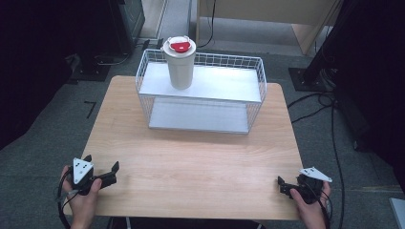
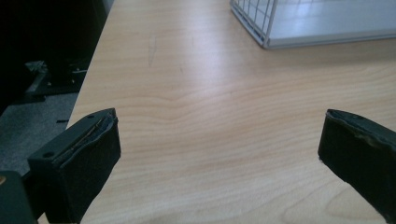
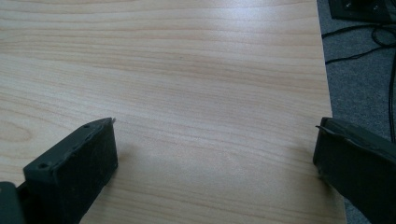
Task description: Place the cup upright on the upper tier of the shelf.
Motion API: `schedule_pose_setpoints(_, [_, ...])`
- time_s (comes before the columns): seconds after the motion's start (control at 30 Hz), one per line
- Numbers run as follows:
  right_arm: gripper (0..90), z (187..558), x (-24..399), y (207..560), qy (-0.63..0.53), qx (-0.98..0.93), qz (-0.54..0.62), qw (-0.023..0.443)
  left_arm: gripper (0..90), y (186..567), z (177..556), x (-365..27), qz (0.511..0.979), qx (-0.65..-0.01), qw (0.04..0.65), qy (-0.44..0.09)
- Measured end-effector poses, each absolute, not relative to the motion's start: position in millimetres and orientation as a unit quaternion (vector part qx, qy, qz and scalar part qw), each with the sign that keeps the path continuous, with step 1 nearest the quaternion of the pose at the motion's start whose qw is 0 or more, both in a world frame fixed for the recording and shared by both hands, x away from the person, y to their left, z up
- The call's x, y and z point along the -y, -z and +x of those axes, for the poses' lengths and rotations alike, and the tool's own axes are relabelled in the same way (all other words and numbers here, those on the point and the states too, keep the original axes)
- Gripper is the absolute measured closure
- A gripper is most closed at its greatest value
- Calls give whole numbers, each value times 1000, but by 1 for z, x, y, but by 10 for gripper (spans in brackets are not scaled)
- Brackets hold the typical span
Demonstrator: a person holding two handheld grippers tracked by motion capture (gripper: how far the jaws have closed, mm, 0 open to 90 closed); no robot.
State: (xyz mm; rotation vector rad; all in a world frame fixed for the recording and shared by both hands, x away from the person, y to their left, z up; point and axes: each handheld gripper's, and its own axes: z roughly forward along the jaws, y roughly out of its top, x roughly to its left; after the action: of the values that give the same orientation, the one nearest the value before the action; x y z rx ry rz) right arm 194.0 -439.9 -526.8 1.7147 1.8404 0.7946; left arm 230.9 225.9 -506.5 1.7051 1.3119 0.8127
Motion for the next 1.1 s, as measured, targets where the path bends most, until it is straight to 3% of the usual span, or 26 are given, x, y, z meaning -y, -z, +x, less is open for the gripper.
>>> schedule_pose_setpoints(0.8, [0,194,440,527,-292,-675,630,249,0,518,241,-226,754,-535,285,-253])
schedule_pose_setpoints(1.1, [0,194,440,527,-292,-675,630,249,0,519,245,-228,755,-544,293,-221])
